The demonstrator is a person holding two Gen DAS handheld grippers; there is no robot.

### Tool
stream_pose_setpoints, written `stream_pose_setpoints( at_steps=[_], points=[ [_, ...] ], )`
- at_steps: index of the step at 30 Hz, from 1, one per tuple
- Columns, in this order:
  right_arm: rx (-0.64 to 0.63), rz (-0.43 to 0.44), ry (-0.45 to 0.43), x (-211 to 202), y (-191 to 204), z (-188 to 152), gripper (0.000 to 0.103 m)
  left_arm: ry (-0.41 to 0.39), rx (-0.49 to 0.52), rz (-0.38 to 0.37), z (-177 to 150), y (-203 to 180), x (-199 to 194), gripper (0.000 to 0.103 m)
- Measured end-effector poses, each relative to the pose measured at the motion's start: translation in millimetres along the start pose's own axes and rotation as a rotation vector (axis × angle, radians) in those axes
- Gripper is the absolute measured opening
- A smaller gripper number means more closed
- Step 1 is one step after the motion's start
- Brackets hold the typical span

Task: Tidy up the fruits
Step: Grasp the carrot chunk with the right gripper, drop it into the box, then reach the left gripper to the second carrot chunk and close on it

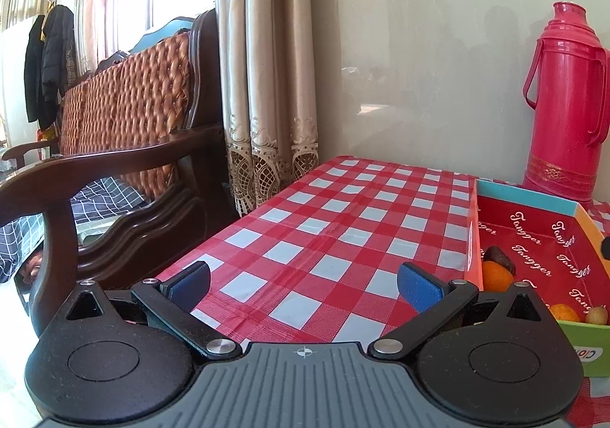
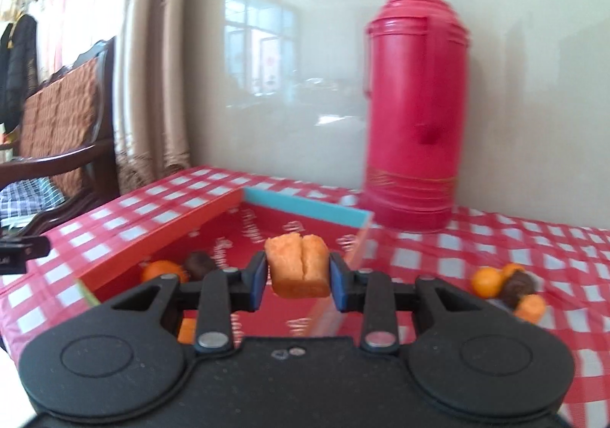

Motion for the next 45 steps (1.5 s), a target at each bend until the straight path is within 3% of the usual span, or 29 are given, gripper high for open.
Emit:
stream_pose_setpoints(
  at_steps=[1,2,4,9,19,26,35,45],
  points=[
    [-0.009,0.004,0.001,2,4,0,0.044,0.001,0.002,0.001,0,0,0,0.103],
    [-0.012,0.003,-0.021,-1,7,0,0.075,0.001,0.000,0.003,-1,1,0,0.103],
    [0.016,0.030,-0.099,-14,5,1,0.097,0.005,-0.004,-0.002,-1,1,1,0.103],
    [0.066,-0.039,-0.189,-35,-19,2,0.097,-0.005,0.004,-0.018,1,-6,-3,0.103],
    [0.231,-0.178,-0.198,-66,-103,-7,0.097,-0.029,-0.004,-0.076,8,-29,-17,0.103],
    [0.248,-0.256,-0.211,-94,-146,-17,0.097,-0.038,0.008,-0.145,13,-64,-29,0.103],
    [0.252,-0.353,-0.221,-128,-191,-31,0.097,-0.092,0.070,-0.246,18,-133,-50,0.103],
    [0.258,-0.452,-0.189,-145,-232,-46,0.097,-0.120,0.164,-0.429,20,-243,-74,0.103]
  ],
)
Point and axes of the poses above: each gripper's, at about its wrist camera, not at the fingertips, and x roughly the way its jaws point, y to its left, z to its top, the point moved 2 cm from there along x, roughly the way its jaws point, and after that the axes turned 3 degrees about x, right-handed, at the moved point
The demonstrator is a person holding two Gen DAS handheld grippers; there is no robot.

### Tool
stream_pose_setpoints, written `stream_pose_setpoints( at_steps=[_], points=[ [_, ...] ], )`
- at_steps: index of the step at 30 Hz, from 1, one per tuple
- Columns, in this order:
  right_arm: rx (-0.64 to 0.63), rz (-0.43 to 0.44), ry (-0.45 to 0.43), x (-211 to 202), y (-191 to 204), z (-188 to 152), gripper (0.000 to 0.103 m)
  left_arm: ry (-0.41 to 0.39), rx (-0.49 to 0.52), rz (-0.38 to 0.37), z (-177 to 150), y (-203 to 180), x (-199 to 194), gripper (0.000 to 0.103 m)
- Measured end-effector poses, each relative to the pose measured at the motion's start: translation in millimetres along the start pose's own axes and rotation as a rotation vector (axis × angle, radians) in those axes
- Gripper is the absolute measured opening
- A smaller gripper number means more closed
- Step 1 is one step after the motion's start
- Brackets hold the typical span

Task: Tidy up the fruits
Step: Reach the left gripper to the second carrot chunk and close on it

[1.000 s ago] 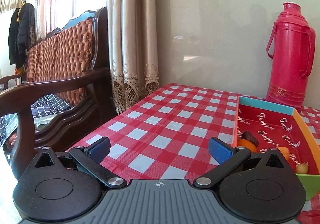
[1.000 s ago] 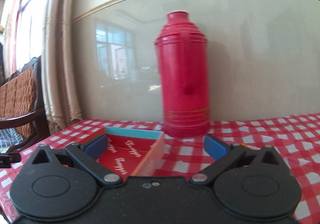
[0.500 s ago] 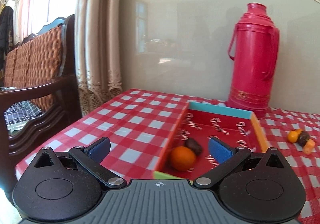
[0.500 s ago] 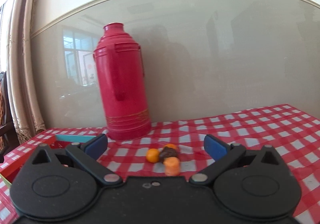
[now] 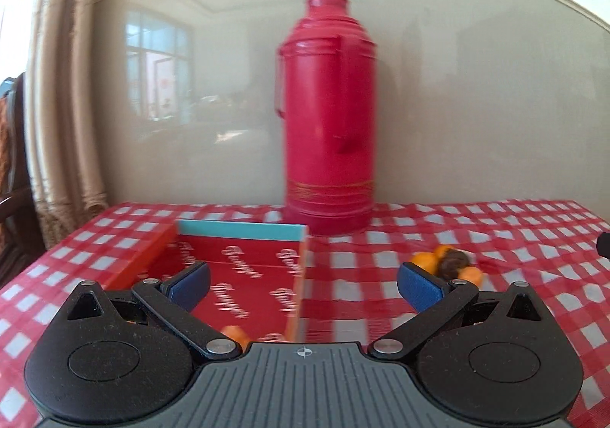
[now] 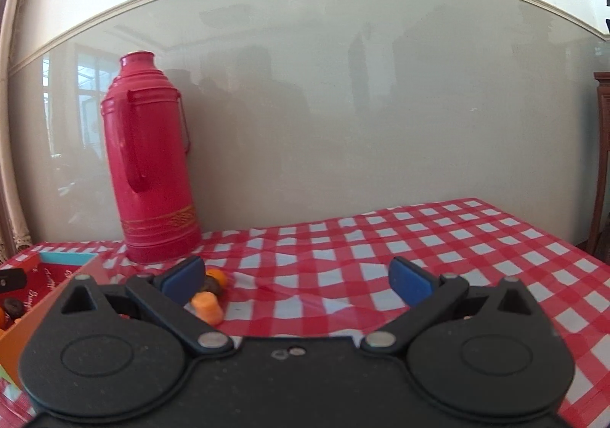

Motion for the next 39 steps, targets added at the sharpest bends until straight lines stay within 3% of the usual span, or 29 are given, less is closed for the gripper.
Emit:
stream_pose_setpoints(
  at_steps=[12,17,18,19,21,32,34,36,39],
  points=[
    [0.026,-0.163,0.016,14,-65,0,0.097,0.081,0.100,-0.143,-3,-106,49,0.103],
    [0.035,-0.181,0.036,19,-85,-5,0.097,0.100,0.166,-0.145,-6,-138,71,0.102],
    [0.028,-0.184,0.036,20,-87,-6,0.097,0.108,0.162,-0.149,-6,-141,76,0.095],
    [0.026,-0.187,0.036,21,-90,-6,0.097,0.129,0.157,-0.160,-6,-143,83,0.081],
    [0.029,-0.196,0.041,23,-98,-7,0.097,0.181,0.136,-0.175,-7,-145,96,0.068],
    [0.041,-0.226,0.052,18,-125,-11,0.097,0.226,0.148,-0.189,-6,-165,118,0.066],
    [0.036,-0.225,0.054,18,-126,-12,0.097,0.241,0.144,-0.198,-6,-166,122,0.035],
    [0.030,-0.227,0.058,17,-127,-12,0.097,0.244,0.136,-0.214,-6,-165,120,0.030],
    [0.046,-0.224,0.057,15,-128,-11,0.097,0.226,0.143,-0.204,-6,-164,113,0.030]
  ],
)
Point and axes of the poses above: each gripper's, at about its wrist camera, not at the fingertips, and x roughly the way its jaws point, y to its left, z to its top, the point moved 2 cm from there along x, roughly the way its jaws point, and after that the axes turned 3 degrees about x, right-handed, at the moved point
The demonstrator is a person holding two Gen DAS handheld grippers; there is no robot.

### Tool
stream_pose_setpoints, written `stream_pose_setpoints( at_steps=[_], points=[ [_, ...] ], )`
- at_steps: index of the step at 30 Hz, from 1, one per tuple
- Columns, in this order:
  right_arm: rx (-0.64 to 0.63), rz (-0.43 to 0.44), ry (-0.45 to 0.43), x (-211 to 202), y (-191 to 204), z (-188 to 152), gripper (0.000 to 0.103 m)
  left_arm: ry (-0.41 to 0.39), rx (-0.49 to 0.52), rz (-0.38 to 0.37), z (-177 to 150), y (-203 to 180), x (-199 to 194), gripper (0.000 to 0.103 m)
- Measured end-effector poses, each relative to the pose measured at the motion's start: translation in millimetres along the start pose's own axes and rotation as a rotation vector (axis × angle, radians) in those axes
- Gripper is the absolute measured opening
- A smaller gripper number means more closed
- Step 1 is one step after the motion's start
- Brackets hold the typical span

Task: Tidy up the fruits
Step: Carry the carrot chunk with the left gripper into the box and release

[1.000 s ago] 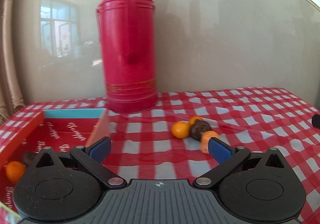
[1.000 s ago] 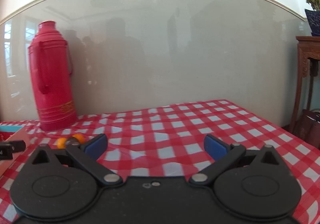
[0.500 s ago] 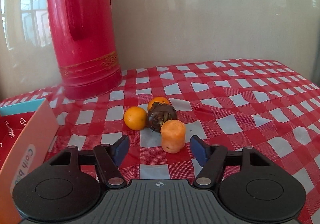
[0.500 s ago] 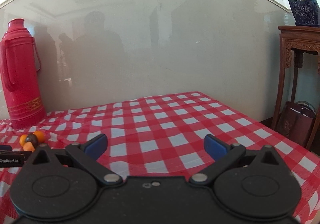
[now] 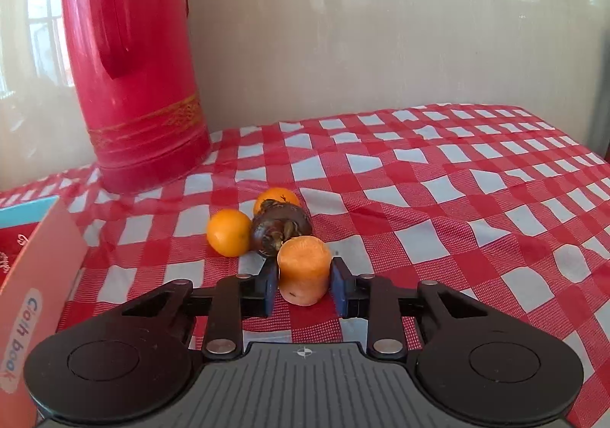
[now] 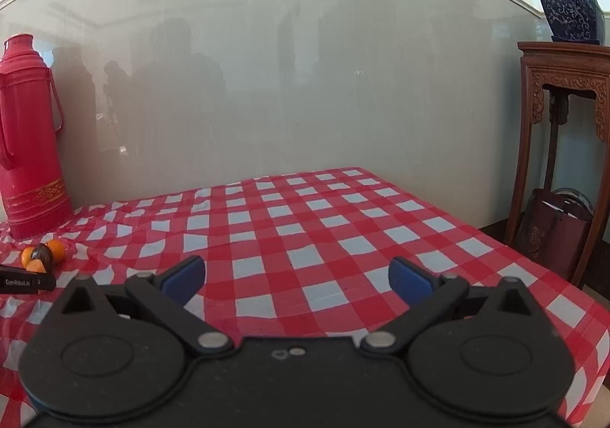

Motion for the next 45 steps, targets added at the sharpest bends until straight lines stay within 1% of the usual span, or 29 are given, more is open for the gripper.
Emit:
stream_pose_setpoints(
  at_steps=[7,15,20,28,35,41,44,45],
  points=[
    [0.025,0.025,0.013,-1,5,1,0.097,-0.027,0.044,0.003,1,0,-27,0.030],
    [0.024,0.053,0.024,-5,24,0,0.097,-0.070,0.063,0.022,4,19,-65,0.030],
    [0.008,0.080,0.026,-9,46,-1,0.097,-0.095,0.052,0.041,4,41,-83,0.030],
    [-0.029,0.144,0.027,-13,93,-2,0.097,-0.124,-0.003,0.094,0,93,-107,0.030],
    [-0.072,0.210,0.032,-18,133,-5,0.097,-0.121,-0.052,0.152,-12,141,-115,0.030],
    [-0.093,0.263,0.037,-22,162,-6,0.097,-0.070,-0.116,0.197,-33,181,-109,0.030],
    [-0.111,0.296,0.028,-26,177,-6,0.097,-0.048,-0.148,0.230,-43,194,-106,0.030],
    [-0.123,0.302,0.025,-28,182,-7,0.097,-0.034,-0.154,0.236,-46,197,-104,0.034]
  ],
)
Point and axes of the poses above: each gripper's, at about its wrist camera, not at the fingertips, and x roughly the way its jaws point, y to its left, z to its top, the point moved 2 cm from there along x, roughly the way its jaws point, and after that the axes turned 3 degrees about x, right-handed, at the moved point
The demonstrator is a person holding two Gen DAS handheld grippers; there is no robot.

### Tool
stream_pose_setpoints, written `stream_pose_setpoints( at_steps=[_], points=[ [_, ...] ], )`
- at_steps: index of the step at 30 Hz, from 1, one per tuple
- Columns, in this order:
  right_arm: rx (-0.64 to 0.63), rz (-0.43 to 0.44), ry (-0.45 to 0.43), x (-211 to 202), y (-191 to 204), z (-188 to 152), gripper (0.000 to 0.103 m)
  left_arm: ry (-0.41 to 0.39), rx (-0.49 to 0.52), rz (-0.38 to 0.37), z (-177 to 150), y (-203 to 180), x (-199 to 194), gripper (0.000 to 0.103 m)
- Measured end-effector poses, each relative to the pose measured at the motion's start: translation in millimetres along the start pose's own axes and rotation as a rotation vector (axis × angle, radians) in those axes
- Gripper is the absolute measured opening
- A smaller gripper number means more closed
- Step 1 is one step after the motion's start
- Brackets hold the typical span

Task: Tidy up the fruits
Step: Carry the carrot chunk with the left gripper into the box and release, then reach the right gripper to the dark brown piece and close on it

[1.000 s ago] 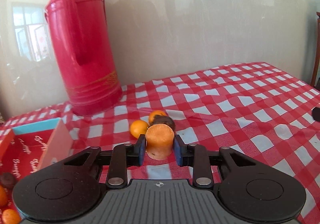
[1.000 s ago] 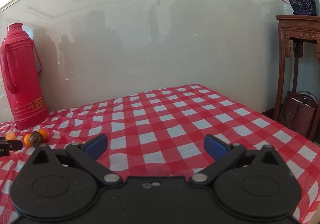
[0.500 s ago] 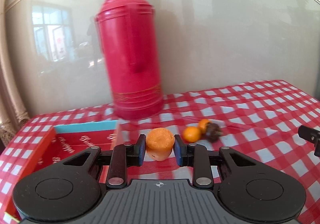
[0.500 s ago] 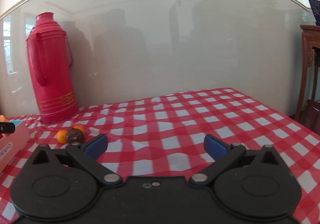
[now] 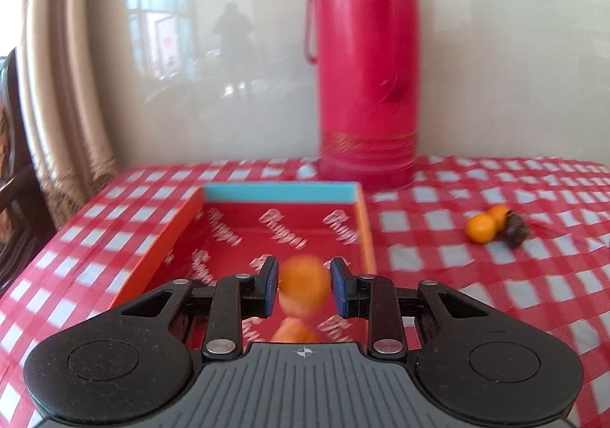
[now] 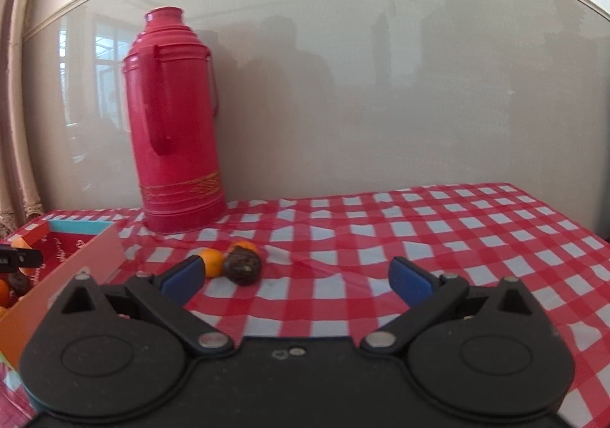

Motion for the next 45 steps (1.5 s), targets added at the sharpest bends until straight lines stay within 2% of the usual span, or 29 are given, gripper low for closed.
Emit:
stream_pose_setpoints(
  at_steps=[1,2,3,4,9,16,25,29,34,40,45],
  points=[
    [-0.013,0.006,0.003,1,5,0,0.097,0.007,-0.002,-0.002,-2,2,1,0.053],
    [-0.027,0.012,0.012,2,9,-1,0.097,0.005,-0.005,-0.003,-4,3,1,0.066],
    [-0.041,0.013,0.027,5,13,-1,0.097,-0.006,-0.012,0.008,-4,4,0,0.087],
    [-0.054,0.011,0.045,7,16,-2,0.097,-0.027,-0.017,0.023,-4,5,-3,0.091],
    [-0.091,-0.031,0.125,18,23,-9,0.097,-0.045,-0.015,0.032,-3,3,-4,0.091],
    [-0.149,-0.116,0.140,20,19,-10,0.097,-0.062,-0.019,0.041,-3,1,-6,0.093],
    [-0.158,-0.103,0.147,23,21,-11,0.097,-0.082,-0.011,0.042,-4,-5,-6,0.094],
    [-0.149,-0.037,0.135,34,27,-8,0.097,-0.104,-0.026,0.063,-3,2,-10,0.096],
    [-0.126,0.012,0.160,57,44,-8,0.097,-0.126,-0.054,0.115,-5,28,-14,0.102],
    [-0.139,0.001,0.155,79,60,-3,0.092,-0.122,-0.123,0.178,-13,75,-15,0.103],
    [-0.157,0.002,0.191,104,65,-1,0.081,-0.106,-0.157,0.236,-25,111,-15,0.103]
  ],
)
Point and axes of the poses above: each gripper's, at about its wrist camera, not at the fingertips, and x roughly the way its jaws point, y to its left, z to its top, the point moved 2 cm from there along x, roughly the way its jaws point, and after that the axes turned 3 degrees about x, right-handed, at the moved point
